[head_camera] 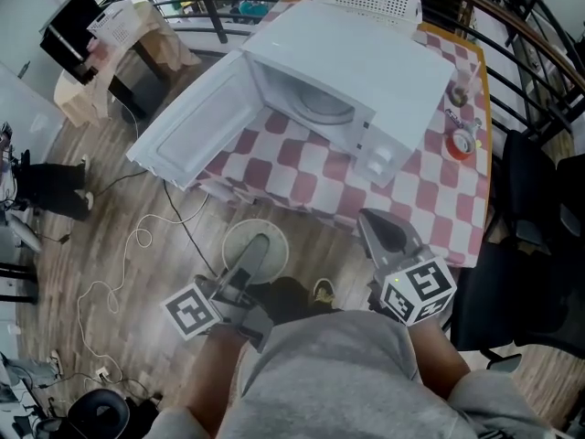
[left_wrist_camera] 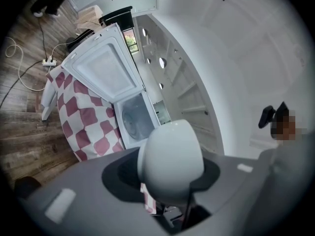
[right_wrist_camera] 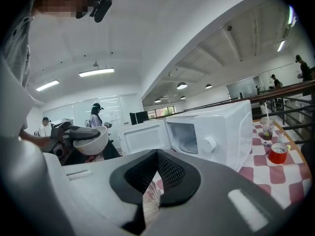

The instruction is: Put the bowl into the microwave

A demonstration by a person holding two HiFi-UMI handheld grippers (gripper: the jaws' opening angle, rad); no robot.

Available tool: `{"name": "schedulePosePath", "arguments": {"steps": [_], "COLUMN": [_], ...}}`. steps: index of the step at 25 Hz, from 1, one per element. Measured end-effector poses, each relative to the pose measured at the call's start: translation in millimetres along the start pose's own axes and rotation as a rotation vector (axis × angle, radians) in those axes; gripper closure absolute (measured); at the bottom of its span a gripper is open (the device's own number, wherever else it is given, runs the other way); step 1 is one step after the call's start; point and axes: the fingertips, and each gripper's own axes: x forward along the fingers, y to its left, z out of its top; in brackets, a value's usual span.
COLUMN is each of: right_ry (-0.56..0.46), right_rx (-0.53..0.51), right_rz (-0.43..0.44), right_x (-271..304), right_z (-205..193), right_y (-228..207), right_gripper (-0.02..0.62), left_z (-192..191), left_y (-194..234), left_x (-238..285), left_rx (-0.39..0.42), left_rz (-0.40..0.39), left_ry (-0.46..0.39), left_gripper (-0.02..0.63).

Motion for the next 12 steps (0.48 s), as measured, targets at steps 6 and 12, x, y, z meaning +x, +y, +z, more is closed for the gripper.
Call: {"name": "schedulePosePath", "arguments": {"steps": [6, 12], "right_ry": [-0.011, -0.022], "right_rx": [-0.009, -0.015], "right_rz": [0.019, 0.026], "right_x": [-0.1, -0.6], "right_z": [3.7, 5.8], "right_y": [6.9, 9.5], "right_gripper": [0.597, 0.597], "left_z": [0.7, 0.9], "left_y": [-2.7, -8.2], "left_x": [-5.0, -2.2], "left_rx": [0.004, 0.014], "left_rz": [0.010, 0.002], "left_ry": [-0.012, -0.011], "left_gripper": [0.413, 0.413]}}
